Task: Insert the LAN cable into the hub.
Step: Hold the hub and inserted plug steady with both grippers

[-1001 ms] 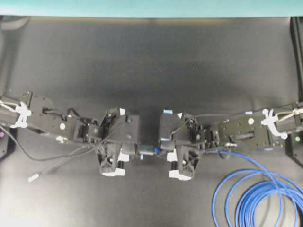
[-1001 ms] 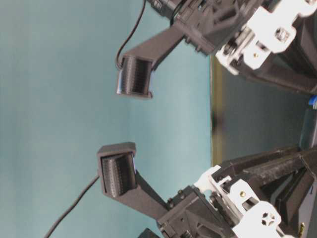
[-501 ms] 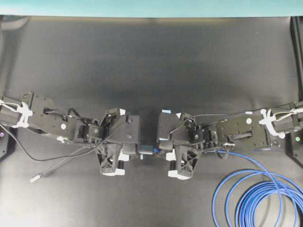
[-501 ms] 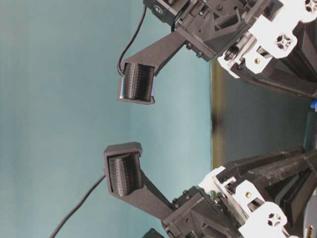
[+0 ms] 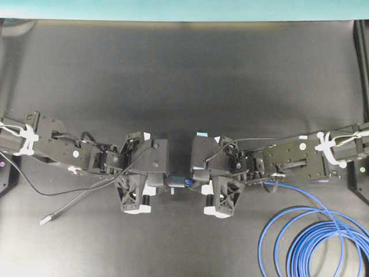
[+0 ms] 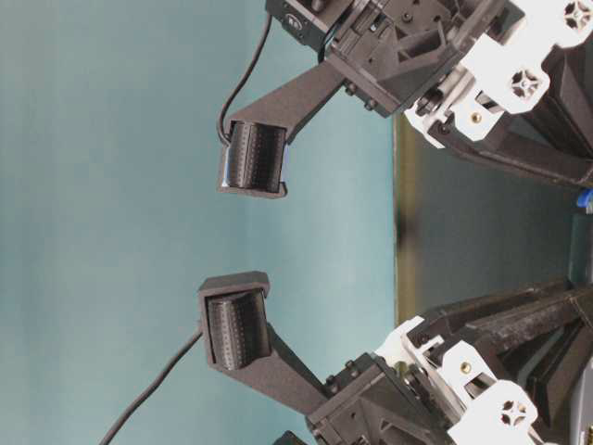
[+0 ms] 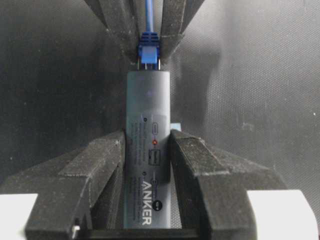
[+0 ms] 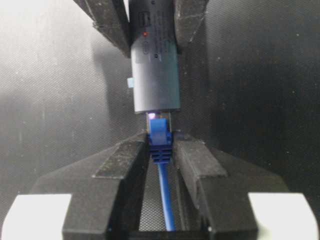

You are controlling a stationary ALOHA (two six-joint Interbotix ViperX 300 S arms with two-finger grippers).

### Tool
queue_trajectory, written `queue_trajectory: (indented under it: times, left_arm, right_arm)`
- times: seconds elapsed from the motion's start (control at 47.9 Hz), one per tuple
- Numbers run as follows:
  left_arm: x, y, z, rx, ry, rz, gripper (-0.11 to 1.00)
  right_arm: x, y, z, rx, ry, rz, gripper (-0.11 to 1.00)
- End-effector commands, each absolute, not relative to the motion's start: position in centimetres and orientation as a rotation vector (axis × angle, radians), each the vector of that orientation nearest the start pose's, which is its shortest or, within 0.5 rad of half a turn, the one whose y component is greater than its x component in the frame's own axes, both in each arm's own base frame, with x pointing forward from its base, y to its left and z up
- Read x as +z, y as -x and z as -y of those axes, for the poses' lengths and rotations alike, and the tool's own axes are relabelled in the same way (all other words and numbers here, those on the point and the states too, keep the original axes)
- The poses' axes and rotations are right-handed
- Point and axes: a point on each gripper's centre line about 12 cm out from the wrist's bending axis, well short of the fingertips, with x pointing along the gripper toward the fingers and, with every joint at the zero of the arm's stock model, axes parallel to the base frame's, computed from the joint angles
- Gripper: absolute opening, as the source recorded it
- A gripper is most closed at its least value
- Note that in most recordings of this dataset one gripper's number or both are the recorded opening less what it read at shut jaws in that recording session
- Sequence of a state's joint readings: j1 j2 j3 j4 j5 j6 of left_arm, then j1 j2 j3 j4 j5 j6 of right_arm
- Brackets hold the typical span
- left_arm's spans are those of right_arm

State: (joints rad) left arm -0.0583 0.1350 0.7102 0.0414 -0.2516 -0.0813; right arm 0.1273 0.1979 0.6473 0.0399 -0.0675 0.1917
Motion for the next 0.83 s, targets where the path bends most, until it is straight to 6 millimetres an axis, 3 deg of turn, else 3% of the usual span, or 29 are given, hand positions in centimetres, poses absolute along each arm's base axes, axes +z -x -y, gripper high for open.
queue_trajectory:
  times: [0.0,0.292,0.417,0.626,0.814]
  left_arm:
    - [13.9,-40.2,2.4,-0.056,0.030,-0.538,0.28]
    - [13.3,-39.9,2.4,-0.054,0.032,-0.565,0.28]
    - [13.0,-39.6,2.3,-0.051,0.032,-0.586,0.28]
    - [12.6,-39.3,1.7,-0.028,0.046,-0.639,0.30]
    - [12.5,-39.2,1.1,-0.010,0.063,-0.647,0.81]
  right_arm:
    - [12.1,-41.6,-4.5,0.017,-0.188,-0.711,0.18]
    - [11.6,-41.5,-4.4,0.010,-0.188,-0.743,0.58]
    - [11.2,-41.0,-4.5,0.009,-0.184,-0.783,0.65]
    - [10.8,-40.2,-4.8,0.017,-0.178,-0.807,0.66]
    - [10.4,-39.3,-5.4,0.032,-0.169,-0.825,0.67]
